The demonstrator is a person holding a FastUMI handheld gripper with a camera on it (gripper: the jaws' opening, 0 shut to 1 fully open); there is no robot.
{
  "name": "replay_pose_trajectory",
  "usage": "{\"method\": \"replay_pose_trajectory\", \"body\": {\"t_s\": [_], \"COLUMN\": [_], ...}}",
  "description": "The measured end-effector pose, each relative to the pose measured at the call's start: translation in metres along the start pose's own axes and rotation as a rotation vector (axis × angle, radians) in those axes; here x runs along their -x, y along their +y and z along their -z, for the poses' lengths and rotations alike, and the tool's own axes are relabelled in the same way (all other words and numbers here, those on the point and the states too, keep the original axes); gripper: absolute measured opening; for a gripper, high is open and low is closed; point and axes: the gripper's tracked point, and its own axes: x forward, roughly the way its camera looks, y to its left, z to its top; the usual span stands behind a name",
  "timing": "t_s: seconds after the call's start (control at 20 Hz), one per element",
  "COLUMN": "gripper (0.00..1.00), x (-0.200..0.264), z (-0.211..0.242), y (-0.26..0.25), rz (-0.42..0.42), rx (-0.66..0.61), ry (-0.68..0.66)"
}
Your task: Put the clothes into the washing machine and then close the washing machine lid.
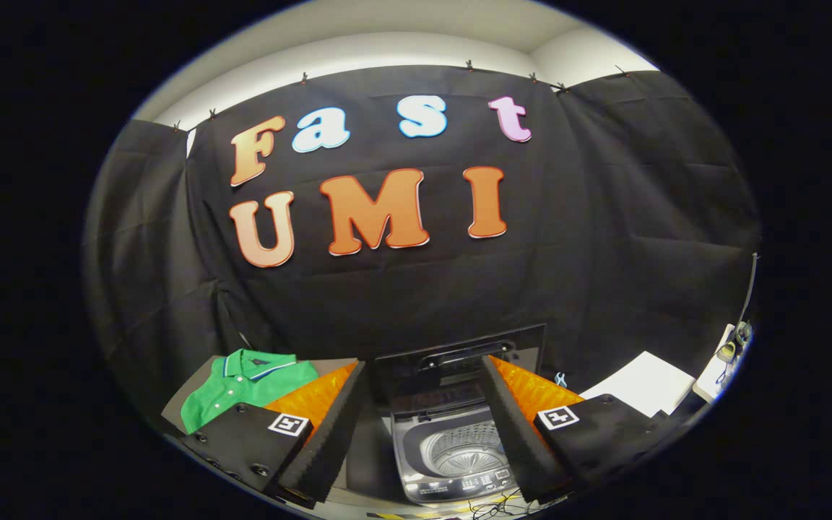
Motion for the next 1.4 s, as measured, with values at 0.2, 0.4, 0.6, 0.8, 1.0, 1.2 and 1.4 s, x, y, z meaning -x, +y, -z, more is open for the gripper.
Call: {"method": "replay_pose_trajectory", "body": {"t_s": [0.2, 0.4, 0.6, 0.8, 1.0, 1.2, 1.4], "gripper": [0.99, 0.99, 0.99, 0.99, 0.99, 0.99, 1.00], "x": [-0.005, -0.006, 0.000, 0.006, 0.002, -0.003, -0.010], "z": [0.017, 0.039, 0.061, 0.082, 0.096, 0.122, 0.139], "y": [0.042, 0.086, 0.133, 0.176, 0.217, 0.254, 0.280], "rz": [-0.066, -0.136, -0.211, -0.279, -0.312, -0.352, -0.380], "rx": [0.018, 0.031, 0.062, 0.096, 0.102, 0.128, 0.169], "ry": [0.034, 0.082, 0.127, 0.165, 0.208, 0.283, 0.337]}}
